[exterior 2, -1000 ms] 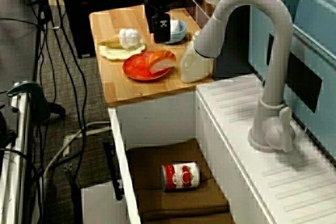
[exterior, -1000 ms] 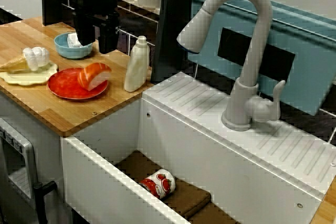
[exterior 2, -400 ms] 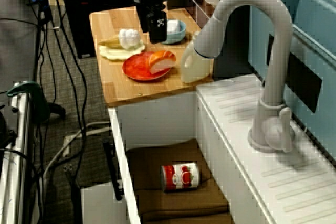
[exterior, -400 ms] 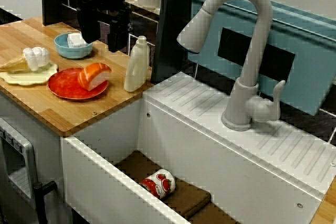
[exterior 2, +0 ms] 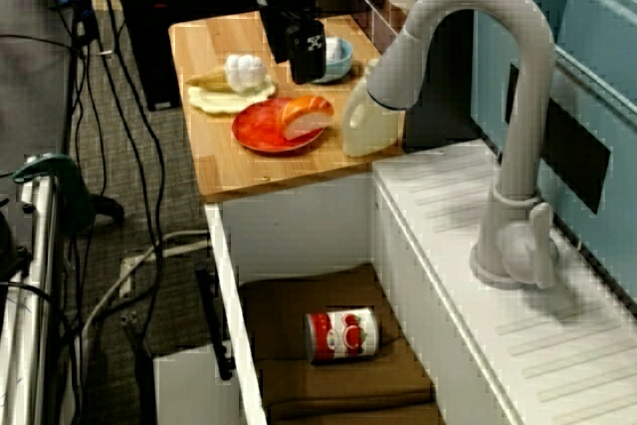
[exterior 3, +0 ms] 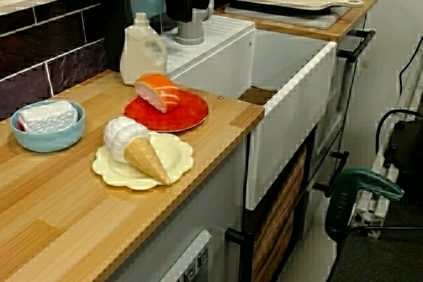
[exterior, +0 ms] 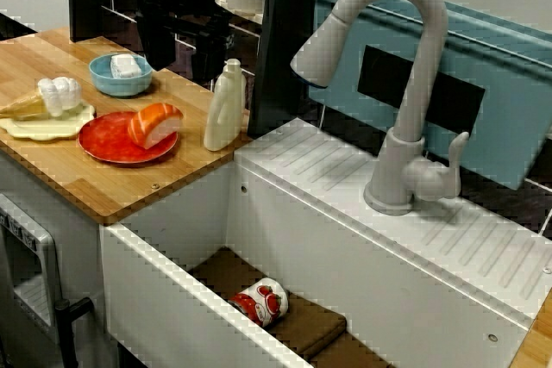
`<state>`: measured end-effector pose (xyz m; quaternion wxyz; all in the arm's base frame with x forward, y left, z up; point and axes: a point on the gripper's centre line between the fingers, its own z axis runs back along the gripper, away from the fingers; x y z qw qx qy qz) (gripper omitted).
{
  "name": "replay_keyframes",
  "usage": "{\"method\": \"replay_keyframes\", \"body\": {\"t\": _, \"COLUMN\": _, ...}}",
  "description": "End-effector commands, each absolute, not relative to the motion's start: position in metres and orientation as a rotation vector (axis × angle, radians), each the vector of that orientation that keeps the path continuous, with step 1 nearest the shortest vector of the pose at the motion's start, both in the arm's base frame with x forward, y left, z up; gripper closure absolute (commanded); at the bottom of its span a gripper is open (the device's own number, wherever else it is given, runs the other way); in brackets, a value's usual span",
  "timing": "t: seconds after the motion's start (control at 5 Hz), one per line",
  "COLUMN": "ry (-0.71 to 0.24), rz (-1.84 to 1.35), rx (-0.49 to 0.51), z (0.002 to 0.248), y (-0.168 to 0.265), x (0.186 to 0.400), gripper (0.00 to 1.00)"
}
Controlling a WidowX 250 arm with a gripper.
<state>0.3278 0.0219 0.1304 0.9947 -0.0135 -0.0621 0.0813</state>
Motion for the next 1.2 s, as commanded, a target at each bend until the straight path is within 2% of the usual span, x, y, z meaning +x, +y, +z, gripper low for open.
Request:
{"method": "replay_keyframes", "body": {"t": 0.0, "ry": -0.252, "rz": 0.223, "rx": -0.032, "z": 0.147, "y": 0.027, "x": 0.356, "gripper": 0.0}}
{"method": "replay_keyframes", "body": {"t": 0.6, "ry": -0.239, "rz": 0.272, "rx": -0.028, "z": 0.122, "y": 0.017, "x": 0.39, "gripper": 0.0}}
{"method": "replay_keyframes", "body": {"t": 1.0, "ry": -0.218, "rz": 0.255, "rx": -0.002, "z": 0.105, "y": 0.009, "x": 0.402, "gripper": 0.0}}
